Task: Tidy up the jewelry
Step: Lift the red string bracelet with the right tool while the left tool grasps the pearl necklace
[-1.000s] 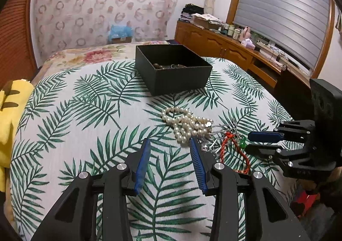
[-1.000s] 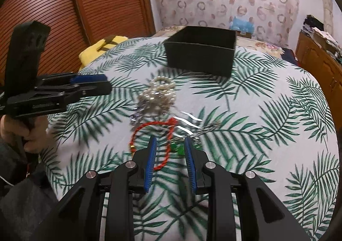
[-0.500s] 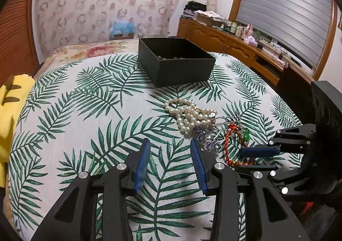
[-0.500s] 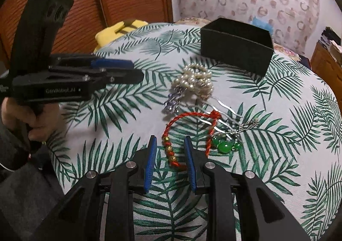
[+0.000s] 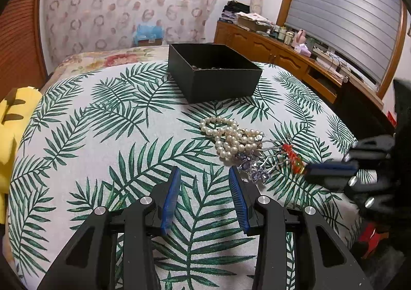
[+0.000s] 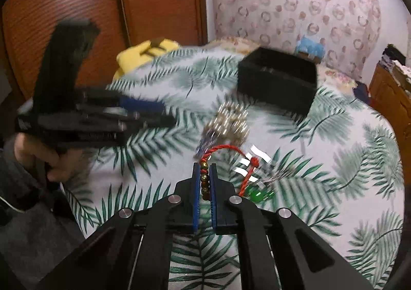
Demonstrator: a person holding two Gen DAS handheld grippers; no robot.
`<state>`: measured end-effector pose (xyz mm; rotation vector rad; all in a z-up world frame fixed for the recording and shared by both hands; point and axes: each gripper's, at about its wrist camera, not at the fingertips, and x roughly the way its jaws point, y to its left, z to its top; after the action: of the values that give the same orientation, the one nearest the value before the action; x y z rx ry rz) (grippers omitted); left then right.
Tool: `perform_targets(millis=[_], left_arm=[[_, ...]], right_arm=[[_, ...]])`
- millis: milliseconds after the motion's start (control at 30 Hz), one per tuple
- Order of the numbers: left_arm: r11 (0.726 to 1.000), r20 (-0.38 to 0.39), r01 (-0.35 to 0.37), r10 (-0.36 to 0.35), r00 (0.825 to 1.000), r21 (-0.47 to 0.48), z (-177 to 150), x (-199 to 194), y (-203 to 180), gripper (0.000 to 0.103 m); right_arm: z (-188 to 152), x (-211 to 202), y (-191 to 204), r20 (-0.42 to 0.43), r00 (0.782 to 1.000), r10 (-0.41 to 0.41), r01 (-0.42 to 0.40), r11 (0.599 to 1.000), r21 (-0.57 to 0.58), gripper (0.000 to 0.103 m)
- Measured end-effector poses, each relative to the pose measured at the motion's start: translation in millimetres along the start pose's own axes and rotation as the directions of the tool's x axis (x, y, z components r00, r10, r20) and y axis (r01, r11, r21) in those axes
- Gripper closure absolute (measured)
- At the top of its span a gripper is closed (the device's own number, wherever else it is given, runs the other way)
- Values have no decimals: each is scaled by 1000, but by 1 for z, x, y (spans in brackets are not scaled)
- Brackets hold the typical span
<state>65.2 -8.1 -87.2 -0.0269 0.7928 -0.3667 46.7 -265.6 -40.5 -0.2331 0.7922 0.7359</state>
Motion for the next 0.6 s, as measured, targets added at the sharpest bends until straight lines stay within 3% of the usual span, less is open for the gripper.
perform_targets(millis=[233,600], left_arm=[[1000,-6,0,0,1000,15,5,5,-3,66],[998,-9,-3,4,1000,67,41,25,-7,66]], right_arm=[[15,-22,-17,70,997,-44,43,999,17,95],[5,-2,-44,32,993,-114,112,992,59,95]])
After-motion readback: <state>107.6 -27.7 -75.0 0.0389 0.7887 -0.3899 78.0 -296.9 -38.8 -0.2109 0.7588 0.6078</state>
